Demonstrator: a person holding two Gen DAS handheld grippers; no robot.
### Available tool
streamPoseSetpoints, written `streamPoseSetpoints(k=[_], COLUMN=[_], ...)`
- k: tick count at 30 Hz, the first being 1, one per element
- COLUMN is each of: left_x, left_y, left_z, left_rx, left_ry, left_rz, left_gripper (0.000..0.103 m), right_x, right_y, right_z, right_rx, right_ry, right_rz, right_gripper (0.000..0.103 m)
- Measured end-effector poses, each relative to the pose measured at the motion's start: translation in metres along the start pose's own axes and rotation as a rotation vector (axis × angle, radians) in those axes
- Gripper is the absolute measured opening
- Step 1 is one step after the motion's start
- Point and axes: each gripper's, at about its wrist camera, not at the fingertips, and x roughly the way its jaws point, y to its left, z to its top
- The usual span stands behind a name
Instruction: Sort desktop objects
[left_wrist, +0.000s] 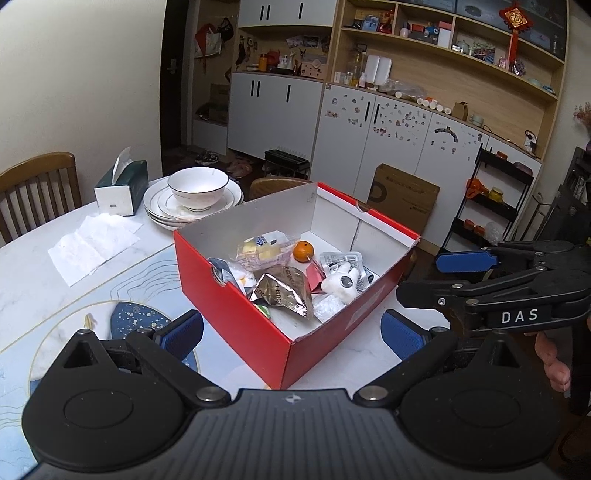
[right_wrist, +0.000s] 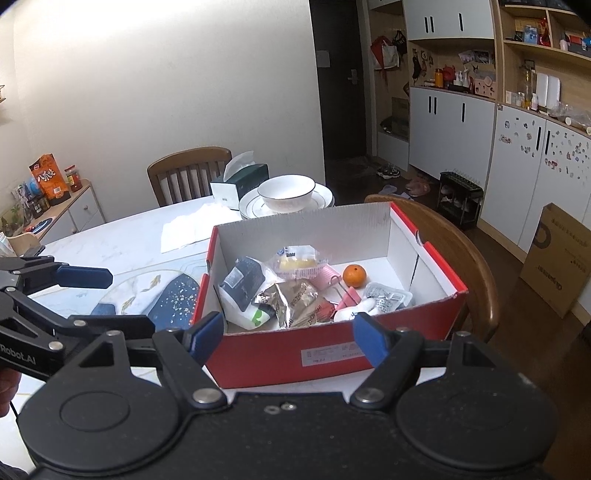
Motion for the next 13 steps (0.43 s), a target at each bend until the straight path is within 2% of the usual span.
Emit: streamPoseSetpoints(k=[13], left_x=[0.0011], left_y=[-0.0021], left_z=[0.0005], left_rx=[0.008], left_ry=[0.004], left_rz=[0.002], left_gripper=[0.103], right_x=[-0.0007], right_y=[-0.0018], right_z=[-0.0022], right_rx=[0.004], right_ry=[0.006], right_rz=[-0.004], right_gripper=[0.077])
